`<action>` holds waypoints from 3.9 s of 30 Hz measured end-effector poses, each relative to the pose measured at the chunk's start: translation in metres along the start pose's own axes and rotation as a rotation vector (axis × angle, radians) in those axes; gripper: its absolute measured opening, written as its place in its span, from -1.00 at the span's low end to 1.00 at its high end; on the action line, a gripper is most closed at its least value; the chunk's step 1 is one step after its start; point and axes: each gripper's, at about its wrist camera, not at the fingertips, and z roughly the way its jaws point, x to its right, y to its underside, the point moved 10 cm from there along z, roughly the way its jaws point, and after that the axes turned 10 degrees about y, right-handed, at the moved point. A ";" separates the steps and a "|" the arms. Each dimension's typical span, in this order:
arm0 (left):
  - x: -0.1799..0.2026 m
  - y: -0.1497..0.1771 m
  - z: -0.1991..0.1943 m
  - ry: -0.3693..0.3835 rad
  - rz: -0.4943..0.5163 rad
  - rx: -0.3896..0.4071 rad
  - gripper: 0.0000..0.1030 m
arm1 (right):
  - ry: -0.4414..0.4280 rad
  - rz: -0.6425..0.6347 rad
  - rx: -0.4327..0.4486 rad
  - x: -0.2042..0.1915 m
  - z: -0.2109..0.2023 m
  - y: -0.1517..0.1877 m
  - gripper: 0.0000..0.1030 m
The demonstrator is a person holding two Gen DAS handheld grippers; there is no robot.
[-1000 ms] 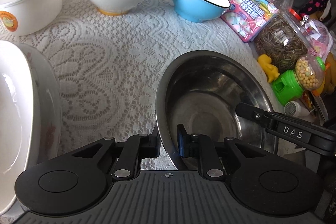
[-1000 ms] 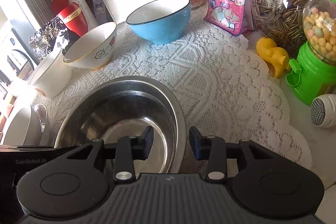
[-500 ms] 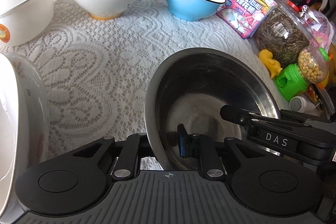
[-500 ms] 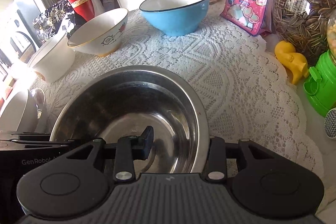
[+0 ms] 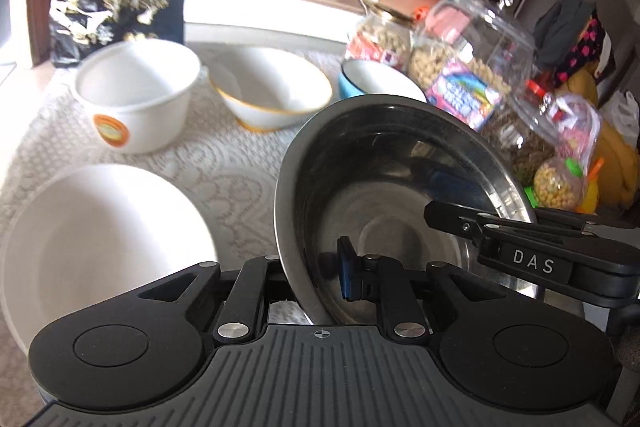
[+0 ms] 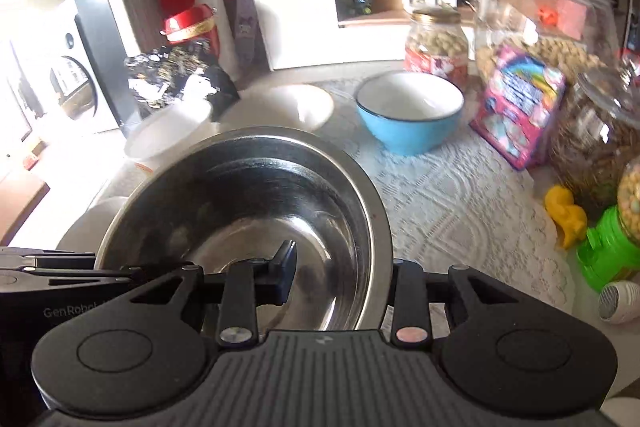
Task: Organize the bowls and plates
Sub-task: 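Lift the steel bowl with both grippers and carry it over the white bowl, then lower the steel bowl into the white bowl and open both grippers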
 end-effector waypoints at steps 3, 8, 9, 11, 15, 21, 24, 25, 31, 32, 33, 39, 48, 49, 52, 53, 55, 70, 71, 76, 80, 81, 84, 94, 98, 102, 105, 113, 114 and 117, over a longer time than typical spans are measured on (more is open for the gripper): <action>-0.019 -0.017 -0.046 -0.049 -0.005 0.060 -0.66 | -0.076 -0.059 0.068 -0.046 -0.017 -0.028 -0.37; -0.059 -0.039 -0.115 -0.111 -0.091 0.147 -0.66 | -0.200 -0.124 0.158 -0.121 -0.041 -0.066 -0.37; -0.066 -0.041 -0.124 -0.118 -0.114 0.157 -0.66 | -0.221 -0.129 0.166 -0.133 -0.044 -0.072 -0.37; -0.079 -0.044 -0.139 -0.143 -0.143 0.191 -0.66 | -0.252 -0.142 0.178 -0.156 -0.046 -0.079 -0.37; -0.099 -0.039 -0.143 -0.193 -0.191 0.222 -0.63 | -0.250 -0.168 0.182 -0.179 -0.035 -0.073 -0.37; -0.129 -0.005 -0.112 -0.176 -0.291 0.153 -0.61 | -0.219 -0.155 0.062 -0.179 0.005 -0.033 -0.37; -0.132 0.008 -0.094 -0.216 -0.246 0.090 -0.61 | -0.209 -0.138 0.009 -0.174 0.024 -0.020 -0.37; -0.132 0.010 -0.087 -0.232 -0.225 0.068 -0.61 | -0.200 -0.141 -0.003 -0.170 0.029 -0.016 -0.37; -0.146 0.028 -0.063 -0.246 -0.260 -0.033 -0.63 | -0.178 -0.156 -0.059 -0.167 0.047 0.005 -0.37; -0.148 0.030 -0.060 -0.245 -0.273 -0.048 -0.63 | -0.182 -0.157 -0.066 -0.167 0.050 0.007 -0.37; -0.149 0.034 -0.059 -0.245 -0.283 -0.057 -0.65 | -0.182 -0.157 -0.074 -0.166 0.051 0.010 -0.35; -0.154 0.033 -0.059 -0.230 -0.307 -0.054 -0.67 | -0.201 -0.147 -0.106 -0.164 0.061 0.016 -0.36; -0.156 0.029 -0.057 -0.247 -0.302 -0.042 -0.67 | -0.221 -0.132 -0.116 -0.161 0.059 0.019 -0.36; -0.157 0.029 -0.058 -0.247 -0.304 -0.041 -0.67 | -0.221 -0.135 -0.114 -0.161 0.058 0.019 -0.35; -0.158 0.029 -0.059 -0.247 -0.309 -0.039 -0.67 | -0.224 -0.132 -0.110 -0.159 0.055 0.018 -0.35; -0.159 0.029 -0.060 -0.248 -0.310 -0.038 -0.67 | -0.225 -0.131 -0.109 -0.158 0.054 0.017 -0.35; -0.160 0.029 -0.061 -0.248 -0.311 -0.038 -0.69 | -0.224 -0.124 -0.106 -0.156 0.052 0.016 -0.34; -0.161 0.021 -0.077 -0.248 -0.313 0.008 -0.68 | -0.195 -0.122 -0.081 -0.150 0.049 0.013 -0.33; -0.161 0.021 -0.077 -0.249 -0.313 0.009 -0.68 | -0.195 -0.122 -0.082 -0.150 0.049 0.013 -0.33; -0.159 0.020 -0.085 -0.255 -0.309 0.015 -0.68 | -0.178 -0.128 -0.081 -0.148 0.051 0.014 -0.33; -0.165 0.015 -0.102 -0.278 -0.314 0.054 -0.68 | -0.149 -0.134 -0.090 -0.144 0.056 0.017 -0.33; -0.166 0.013 -0.105 -0.282 -0.315 0.063 -0.68 | -0.145 -0.133 -0.095 -0.143 0.057 0.018 -0.33; -0.172 0.013 -0.108 -0.318 -0.309 0.057 -0.68 | -0.142 -0.133 -0.106 -0.142 0.060 0.021 -0.33; -0.164 0.025 -0.081 -0.288 -0.281 -0.025 -0.62 | -0.177 -0.129 -0.095 -0.148 0.054 0.023 -0.28; -0.169 0.031 -0.071 -0.270 -0.311 -0.040 -0.63 | -0.183 -0.129 -0.106 -0.150 0.058 0.025 -0.25; -0.169 0.033 -0.069 -0.273 -0.304 -0.042 -0.63 | -0.189 -0.131 -0.147 -0.154 0.066 0.035 -0.25; -0.172 0.032 -0.069 -0.261 -0.315 -0.033 -0.63 | -0.181 -0.144 -0.143 -0.154 0.066 0.037 -0.26; -0.164 0.025 -0.077 -0.288 -0.258 -0.021 -0.61 | -0.182 -0.116 -0.102 -0.146 0.057 0.030 -0.17; -0.162 0.022 -0.082 -0.300 -0.245 -0.013 -0.59 | -0.182 -0.109 -0.087 -0.144 0.054 0.027 -0.15; -0.153 0.006 -0.097 -0.338 -0.188 0.035 -0.59 | -0.170 -0.087 -0.012 -0.132 0.041 0.016 0.08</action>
